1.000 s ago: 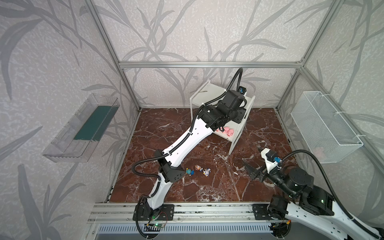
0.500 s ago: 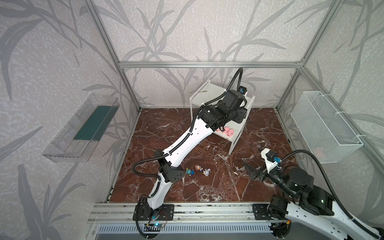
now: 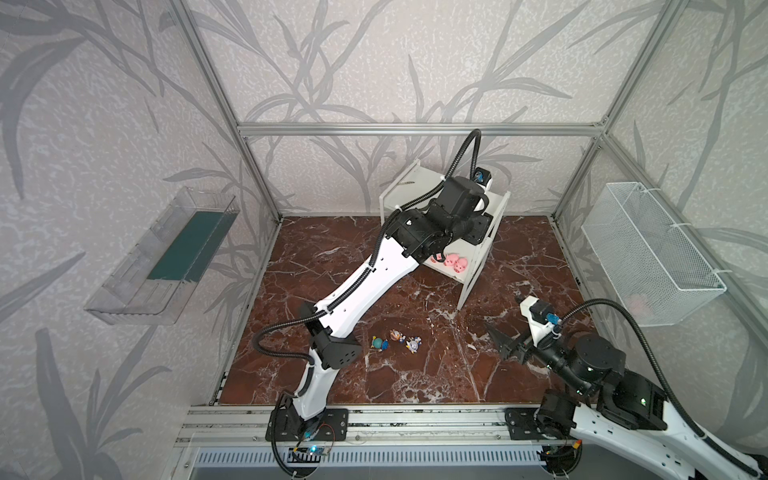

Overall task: Place and organize the plastic toys onto the shelf
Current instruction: 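Lower the orange octopus onto the top tier and open the left gripper, then draw the left gripper back from the shelf while the right gripper descends toward the figurines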

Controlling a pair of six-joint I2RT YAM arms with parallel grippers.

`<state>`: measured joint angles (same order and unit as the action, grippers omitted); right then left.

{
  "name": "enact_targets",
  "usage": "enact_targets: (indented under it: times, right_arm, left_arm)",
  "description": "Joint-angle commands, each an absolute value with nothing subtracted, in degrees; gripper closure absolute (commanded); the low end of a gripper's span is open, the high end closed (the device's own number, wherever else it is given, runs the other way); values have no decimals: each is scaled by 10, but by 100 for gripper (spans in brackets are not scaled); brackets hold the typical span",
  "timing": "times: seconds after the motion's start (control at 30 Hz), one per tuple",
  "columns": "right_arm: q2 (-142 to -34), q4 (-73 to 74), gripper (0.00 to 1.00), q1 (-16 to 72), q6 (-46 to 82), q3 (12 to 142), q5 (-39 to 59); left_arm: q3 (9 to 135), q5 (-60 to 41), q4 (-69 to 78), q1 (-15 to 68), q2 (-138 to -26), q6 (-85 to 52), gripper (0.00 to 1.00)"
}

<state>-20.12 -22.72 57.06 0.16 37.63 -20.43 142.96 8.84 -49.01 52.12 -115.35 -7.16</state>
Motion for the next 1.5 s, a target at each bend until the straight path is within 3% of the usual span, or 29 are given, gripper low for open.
enact_targets:
  times: [0.0, 0.17, 0.33, 0.53, 0.77, 0.93, 1.1, 1.3, 1.47]
  right_arm:
    - [-213, -227, 1, 570, 2, 374, -196]
    - [-242, -223, 1, 570, -1, 375, -165]
    - [-273, -194, 1, 571, 15, 347, -106]
    - [-301, -125, 1, 575, 69, 278, -57]
    - [-419, -40, 3, 602, 94, 250, -52]
    - [-565, -1, 15, 602, 97, 276, -79]
    - [-703, 43, 42, 597, 104, 319, -80]
    - [-814, 76, 61, 567, 122, 367, -114]
    - [-893, 110, 63, 538, 122, 404, -96]
  left_arm:
    - [1388, 84, -458, 519, -1089, -58, 35]
    - [1225, 97, -399, 518, -980, -45, 25]
    - [961, 137, -270, 516, -809, -65, 1]
    - [757, 190, -274, 511, -653, -94, 1]
    - [583, 211, -292, 503, -531, -165, 1]
    - [513, 197, -299, 492, -468, -201, 1]
    - [488, 196, -311, 483, -431, -208, 1]
    - [472, 196, -314, 477, -405, -203, 1]
    - [465, 190, -315, 471, -400, -199, 1]
